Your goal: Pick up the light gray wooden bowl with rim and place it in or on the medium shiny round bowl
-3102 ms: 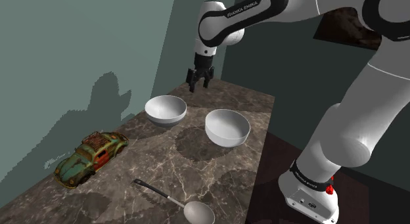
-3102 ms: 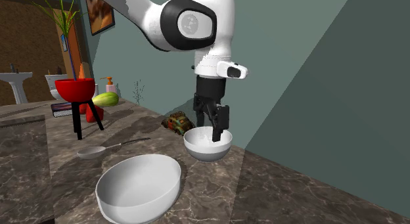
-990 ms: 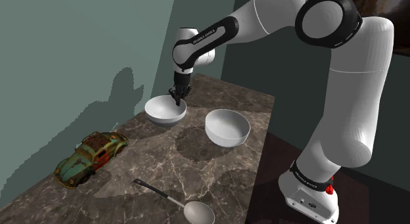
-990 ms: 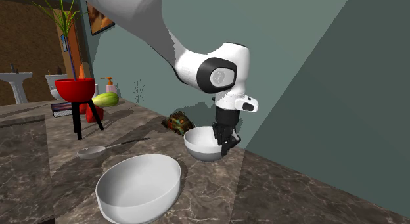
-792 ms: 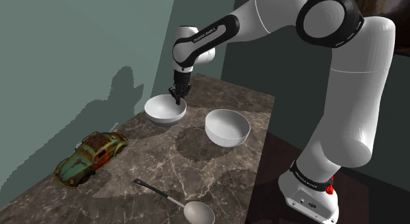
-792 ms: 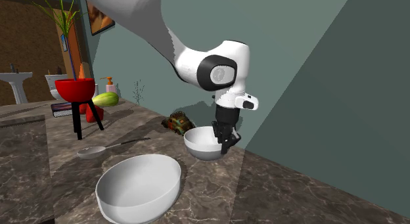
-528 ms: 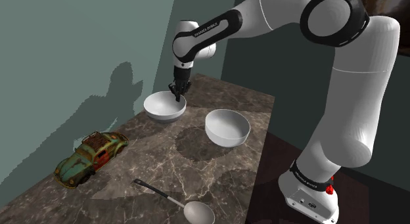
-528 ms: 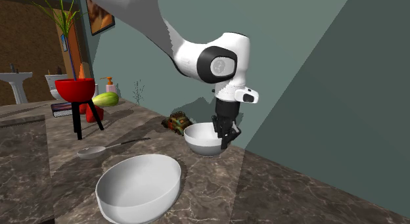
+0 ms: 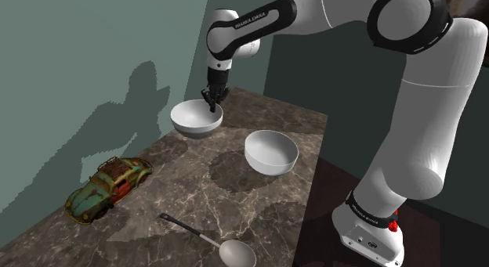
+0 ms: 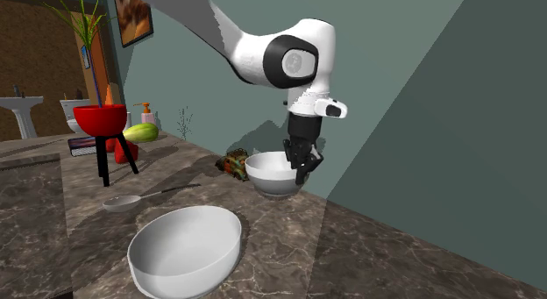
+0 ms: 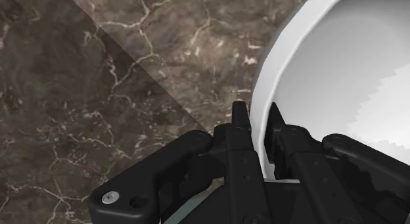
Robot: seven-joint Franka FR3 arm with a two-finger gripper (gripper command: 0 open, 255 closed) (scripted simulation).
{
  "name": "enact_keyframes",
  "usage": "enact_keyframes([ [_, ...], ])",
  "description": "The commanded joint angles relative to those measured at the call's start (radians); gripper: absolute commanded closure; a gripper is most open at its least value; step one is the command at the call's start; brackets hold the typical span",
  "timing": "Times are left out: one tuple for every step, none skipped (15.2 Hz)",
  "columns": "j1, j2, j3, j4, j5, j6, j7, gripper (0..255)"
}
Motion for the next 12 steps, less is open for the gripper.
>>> enact_keyframes([
  [0.000,-0.011,0.000,0.015,-0.001,-0.025,0.004,255],
  [0.000,-0.015,0.000,0.022,-0.002,-0.037,0.005,255],
  [0.000,-0.020,-0.001,0.029,-0.003,-0.049,0.007,255],
  [0.000,-0.024,-0.001,0.037,-0.004,-0.061,0.008,255],
  [0.000,-0.028,-0.001,0.045,-0.004,-0.073,0.010,255],
  [0.000,-0.032,-0.001,0.053,-0.005,-0.085,0.011,255],
  [0.000,-0.036,-0.001,0.062,-0.006,-0.097,0.012,255],
  [-0.001,-0.040,-0.001,0.071,-0.006,-0.109,0.014,255],
  [-0.001,-0.043,-0.001,0.080,-0.007,-0.122,0.015,255],
  [-0.001,-0.046,-0.002,0.089,-0.008,-0.134,0.017,255],
  [-0.001,-0.049,-0.002,0.098,-0.008,-0.146,0.018,255],
  [-0.001,-0.052,-0.002,0.108,-0.009,-0.159,0.020,255],
])
